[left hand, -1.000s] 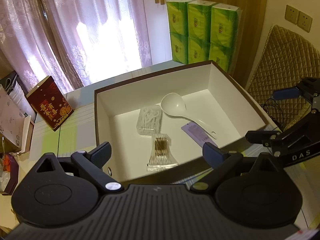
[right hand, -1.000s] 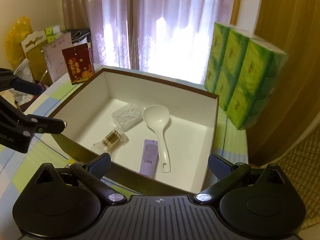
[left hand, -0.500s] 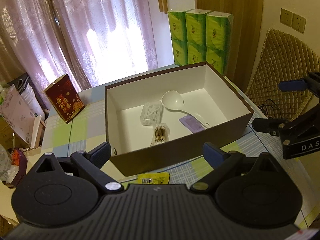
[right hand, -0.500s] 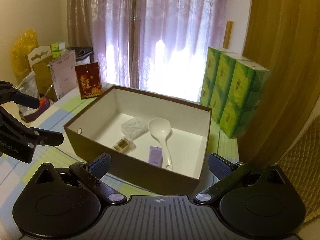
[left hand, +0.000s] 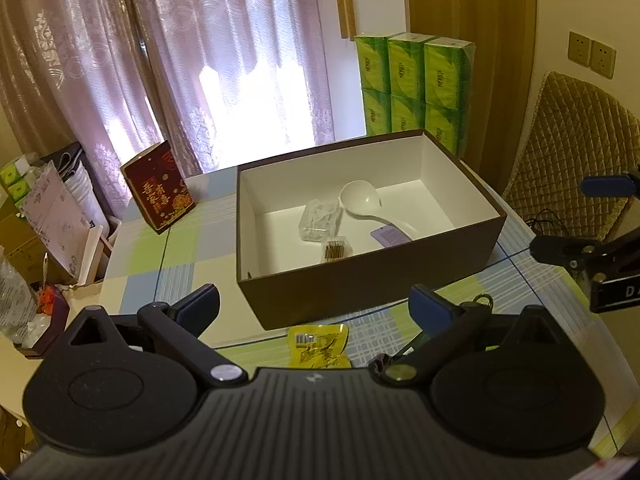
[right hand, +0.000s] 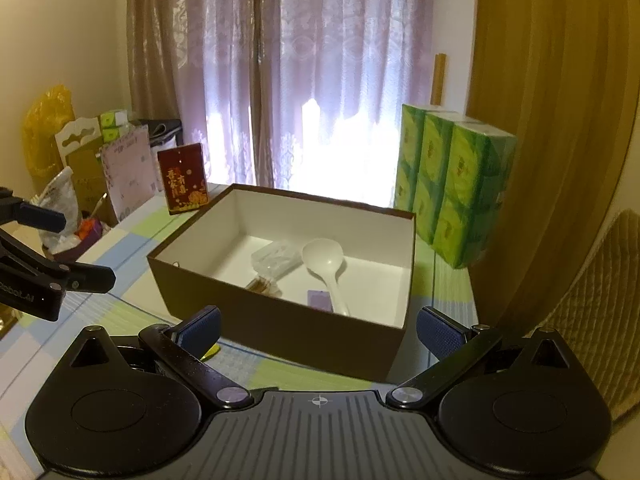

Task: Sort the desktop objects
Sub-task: 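Grasp the brown scrunchie with the left tool while the right tool grasps the green earphone card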

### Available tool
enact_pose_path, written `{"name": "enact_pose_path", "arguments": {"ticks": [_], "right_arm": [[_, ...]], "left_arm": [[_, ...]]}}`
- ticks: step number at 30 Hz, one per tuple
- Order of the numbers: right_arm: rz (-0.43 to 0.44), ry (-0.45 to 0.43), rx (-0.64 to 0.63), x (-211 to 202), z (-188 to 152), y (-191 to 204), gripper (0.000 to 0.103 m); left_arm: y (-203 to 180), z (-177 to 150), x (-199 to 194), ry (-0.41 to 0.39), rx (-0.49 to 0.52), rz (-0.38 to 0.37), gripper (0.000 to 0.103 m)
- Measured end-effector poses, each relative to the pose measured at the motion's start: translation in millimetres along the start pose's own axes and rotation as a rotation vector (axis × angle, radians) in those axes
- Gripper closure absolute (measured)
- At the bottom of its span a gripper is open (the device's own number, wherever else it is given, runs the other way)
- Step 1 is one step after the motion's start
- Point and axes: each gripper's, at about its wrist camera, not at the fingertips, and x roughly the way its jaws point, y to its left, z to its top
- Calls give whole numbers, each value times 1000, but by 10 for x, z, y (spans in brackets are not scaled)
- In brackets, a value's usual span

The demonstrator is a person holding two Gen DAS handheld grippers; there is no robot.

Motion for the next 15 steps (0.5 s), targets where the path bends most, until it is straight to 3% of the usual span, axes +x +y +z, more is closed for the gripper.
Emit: {"name": "enact_pose_path", "arguments": {"ticks": [7,15], "right_arm": [[9,-3,68,-75,-94,-71,2],[35,78,77,37,-371,-43,2]], "left_arm": [[64,-148,-37,9,-39,-13,3],[89,-441,74,60,-44,-5,3]]}}
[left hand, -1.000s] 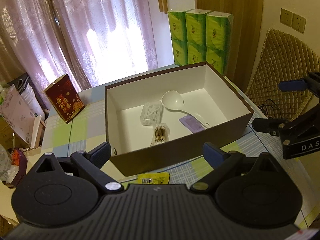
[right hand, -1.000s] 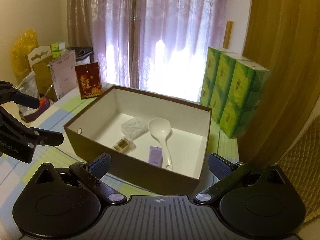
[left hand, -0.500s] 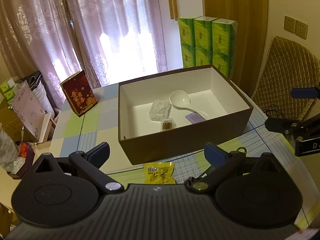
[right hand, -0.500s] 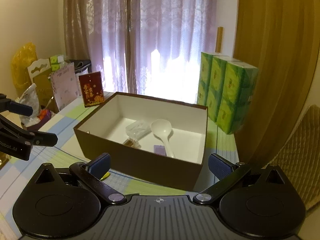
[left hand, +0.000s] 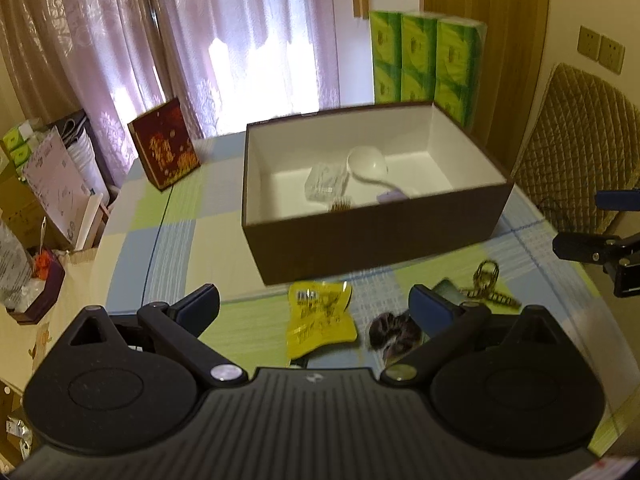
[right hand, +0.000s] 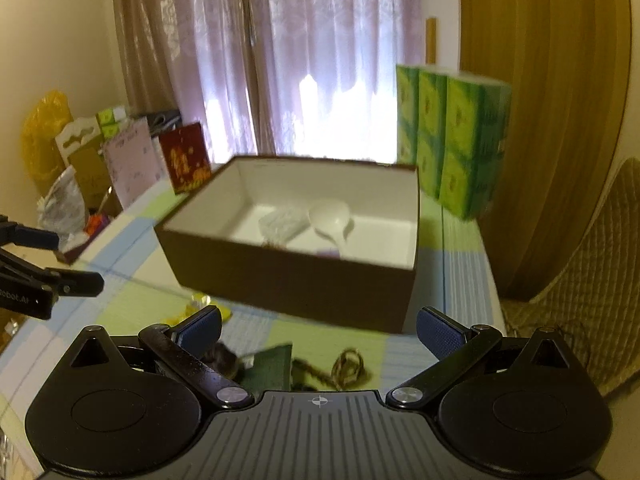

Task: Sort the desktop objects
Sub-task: 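Grasp the brown scrunchie with the left tool while the right tool grasps the green earphone card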

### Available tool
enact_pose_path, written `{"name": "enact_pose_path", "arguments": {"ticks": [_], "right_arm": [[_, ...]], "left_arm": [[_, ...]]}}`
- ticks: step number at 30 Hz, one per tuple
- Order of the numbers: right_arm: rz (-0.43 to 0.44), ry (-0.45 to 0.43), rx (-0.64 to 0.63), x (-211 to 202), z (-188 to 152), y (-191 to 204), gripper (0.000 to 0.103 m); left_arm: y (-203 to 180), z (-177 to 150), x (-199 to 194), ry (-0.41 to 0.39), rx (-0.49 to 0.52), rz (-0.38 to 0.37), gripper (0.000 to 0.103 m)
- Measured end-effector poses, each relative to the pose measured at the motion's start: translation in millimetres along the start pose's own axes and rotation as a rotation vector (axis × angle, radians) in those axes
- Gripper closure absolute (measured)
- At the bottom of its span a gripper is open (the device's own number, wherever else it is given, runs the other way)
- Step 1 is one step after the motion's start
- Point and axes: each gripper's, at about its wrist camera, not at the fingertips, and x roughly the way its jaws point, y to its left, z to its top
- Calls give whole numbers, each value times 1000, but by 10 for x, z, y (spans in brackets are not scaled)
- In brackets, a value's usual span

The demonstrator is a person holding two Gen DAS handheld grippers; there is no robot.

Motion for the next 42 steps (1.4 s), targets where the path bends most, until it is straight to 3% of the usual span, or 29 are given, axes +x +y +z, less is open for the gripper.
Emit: {"name": "enact_pose_path", "arguments": {"ticks": [10,22,36,40,42], "right_arm": [[54,92,12,216,-349,22,2],[14,215,43,411,-688,-133,2],[-66,345,129,562,-975,-429,2],[-91,360,157,592,-1005,-498,2],[-102,367,174,601,-1026,-541,2]], "left_arm": [[15,-319,209,71,-6,-37,4],[-183,-523,465,75,86,-142,5],[-461,-586,923,93,307,-280,12],[-513,-539,1106,107,381,-330,22],[-541,-526,1201,114,428,-347,23]]}}
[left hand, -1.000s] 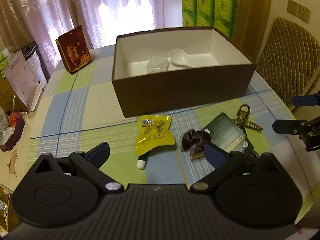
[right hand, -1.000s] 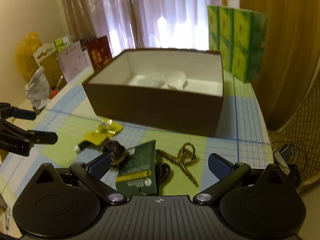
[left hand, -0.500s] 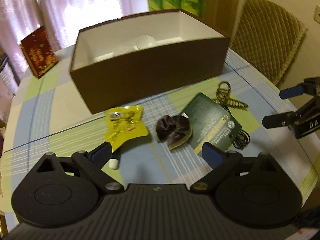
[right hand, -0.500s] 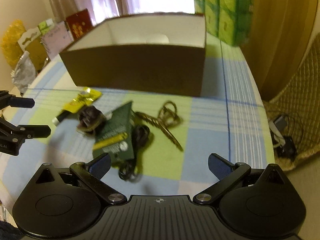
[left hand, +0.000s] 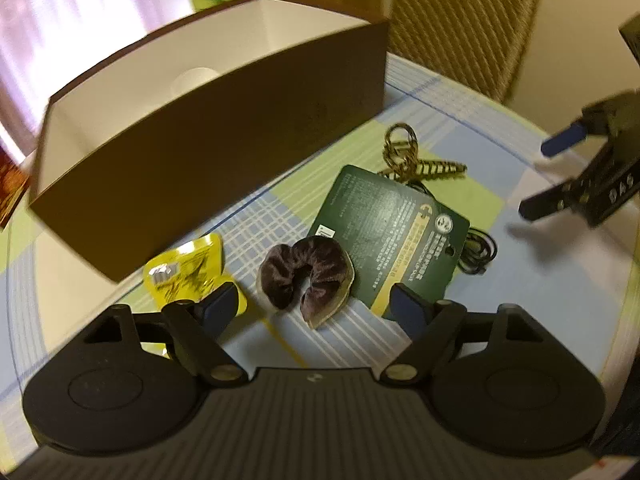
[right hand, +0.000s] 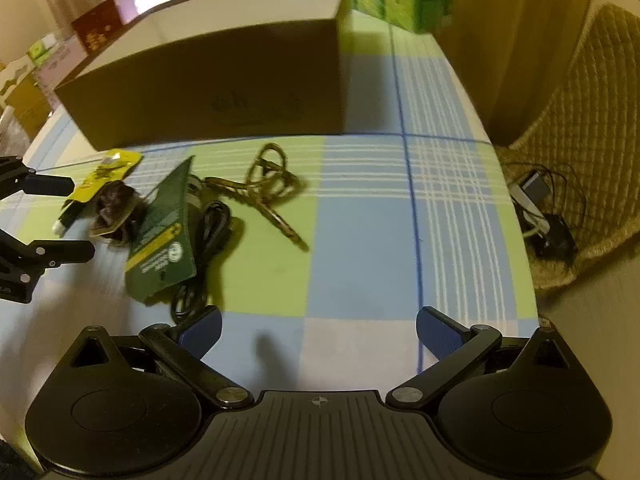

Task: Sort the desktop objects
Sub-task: 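Grasp the brown scrunchie with the left tool while the right tool grasps the green earphone card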

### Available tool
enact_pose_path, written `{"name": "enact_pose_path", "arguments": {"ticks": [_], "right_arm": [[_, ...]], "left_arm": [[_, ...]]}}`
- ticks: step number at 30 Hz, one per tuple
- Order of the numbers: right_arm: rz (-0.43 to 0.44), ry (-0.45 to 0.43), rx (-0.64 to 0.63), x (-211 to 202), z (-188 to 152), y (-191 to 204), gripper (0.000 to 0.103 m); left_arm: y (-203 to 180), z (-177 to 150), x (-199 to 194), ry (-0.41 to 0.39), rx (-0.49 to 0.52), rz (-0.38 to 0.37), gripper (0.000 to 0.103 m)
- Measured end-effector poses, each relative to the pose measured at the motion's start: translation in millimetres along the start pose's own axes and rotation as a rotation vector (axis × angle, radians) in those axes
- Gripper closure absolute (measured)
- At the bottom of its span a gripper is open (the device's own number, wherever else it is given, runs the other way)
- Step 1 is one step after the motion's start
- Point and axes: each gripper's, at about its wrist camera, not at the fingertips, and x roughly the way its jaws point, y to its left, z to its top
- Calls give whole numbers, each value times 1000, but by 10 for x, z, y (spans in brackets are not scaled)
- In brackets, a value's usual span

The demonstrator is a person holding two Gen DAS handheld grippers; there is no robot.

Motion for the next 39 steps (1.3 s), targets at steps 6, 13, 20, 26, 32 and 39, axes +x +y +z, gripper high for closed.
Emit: {"name": "enact_pose_path", "arguments": {"ticks": [6,13,20,26,32,39], "right_arm": [[-26,17,53,33,-35,-124,2],[24,-5,87,28,-15,-94,2],[143,-68,59,24,78,102,6],[250,-61,32,168,139,268,37],[311,-42,16,289,150,388,67],[278,-118,-108,133,176,580,102]], "left_arm": [[87,61,199,25,83,-51,23],[77,83,391,52,108,-92,58],[139,-77,246,25,-11,-70,78],[211,-280,30,29,-163,-46,79],[252,-493,-123,49,-249,-19,79],[314,-597,-278,46,-299,14,79]]}}
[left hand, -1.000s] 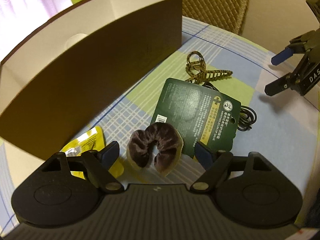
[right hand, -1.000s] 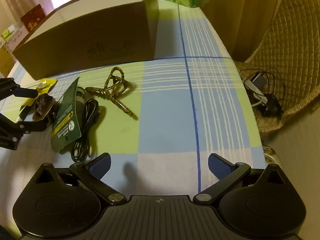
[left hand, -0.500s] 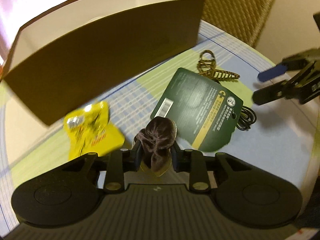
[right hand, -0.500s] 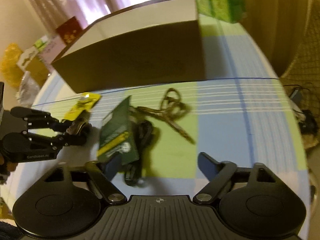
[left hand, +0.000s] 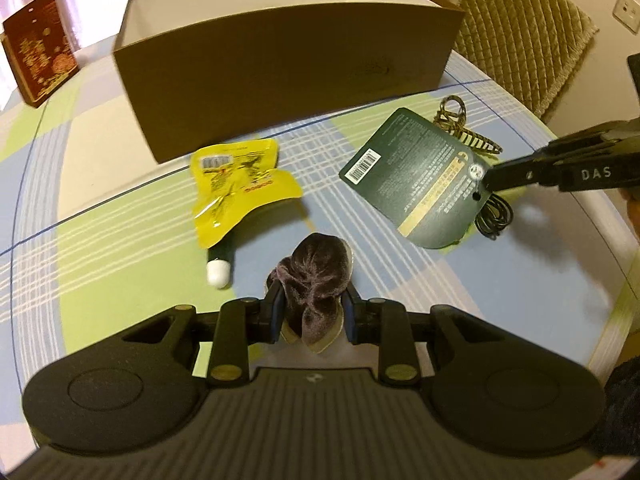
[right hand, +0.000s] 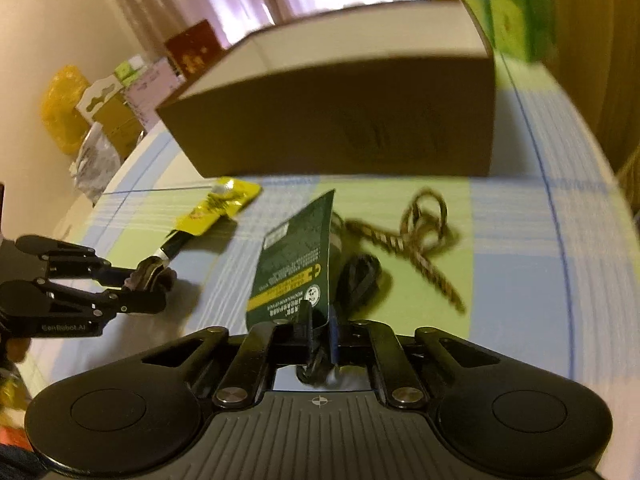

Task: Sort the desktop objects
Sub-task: 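Grasp the brown scrunchie with the left tool while the right tool grasps the green earphone card, then lift the scrunchie and green card and carry both over the brown box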

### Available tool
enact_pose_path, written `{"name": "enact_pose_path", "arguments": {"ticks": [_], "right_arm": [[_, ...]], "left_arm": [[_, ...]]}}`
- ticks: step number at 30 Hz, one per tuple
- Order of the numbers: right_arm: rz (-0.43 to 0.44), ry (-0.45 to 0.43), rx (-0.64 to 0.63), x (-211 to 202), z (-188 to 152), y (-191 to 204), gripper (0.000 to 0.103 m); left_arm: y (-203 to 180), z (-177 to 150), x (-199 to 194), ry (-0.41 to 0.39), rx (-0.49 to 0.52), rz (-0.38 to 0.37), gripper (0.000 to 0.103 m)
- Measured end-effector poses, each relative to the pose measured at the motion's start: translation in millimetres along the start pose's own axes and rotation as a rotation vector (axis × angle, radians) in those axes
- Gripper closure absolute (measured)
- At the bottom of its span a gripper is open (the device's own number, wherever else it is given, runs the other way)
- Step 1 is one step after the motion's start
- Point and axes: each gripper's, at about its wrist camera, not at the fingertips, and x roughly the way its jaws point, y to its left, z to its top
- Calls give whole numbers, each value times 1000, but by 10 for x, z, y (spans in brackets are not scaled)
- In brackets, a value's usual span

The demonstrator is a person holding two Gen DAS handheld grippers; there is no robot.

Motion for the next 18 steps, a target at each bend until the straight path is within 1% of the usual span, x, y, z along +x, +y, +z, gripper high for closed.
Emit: {"name": "enact_pose_path", "arguments": {"ticks": [3,5,6,8,9,11,12,13,14,15,18], "right_arm": [[-39,-32,-154,-110,48,210,103],[-33,-53,-262,-185,68,371,103],[-17,-55,-292,-202,70,424,103],[-8,-65,-300,-191,72,501,103],[-3,-64,-278,-165,72,509,103],[20,-36,-188,-102,88,441,103],[28,-25,-143,-71,93,396,95],[40,-17,-99,-40,96,341,75],[46,-15,-57,-12,100,289,61],[47,-20,-13,2,103,237,43],[93,-21,124,85,118,60,44]], "left_arm": [[38,-24,-57,-5,-17,6,79],[57,-39,-86,-7,-23,14,79],[66,-49,-99,-7,-26,16,79],[90,-76,-123,-9,-38,19,79],[100,-89,-137,-11,-43,21,79],[116,-110,-167,-17,-52,27,79],[121,-118,-182,-20,-56,28,79],[131,-131,-201,-24,-62,30,79],[145,-147,-218,-27,-70,32,78],[161,-159,-228,-27,-79,34,78],[221,-213,-256,-28,-107,45,78]]}}
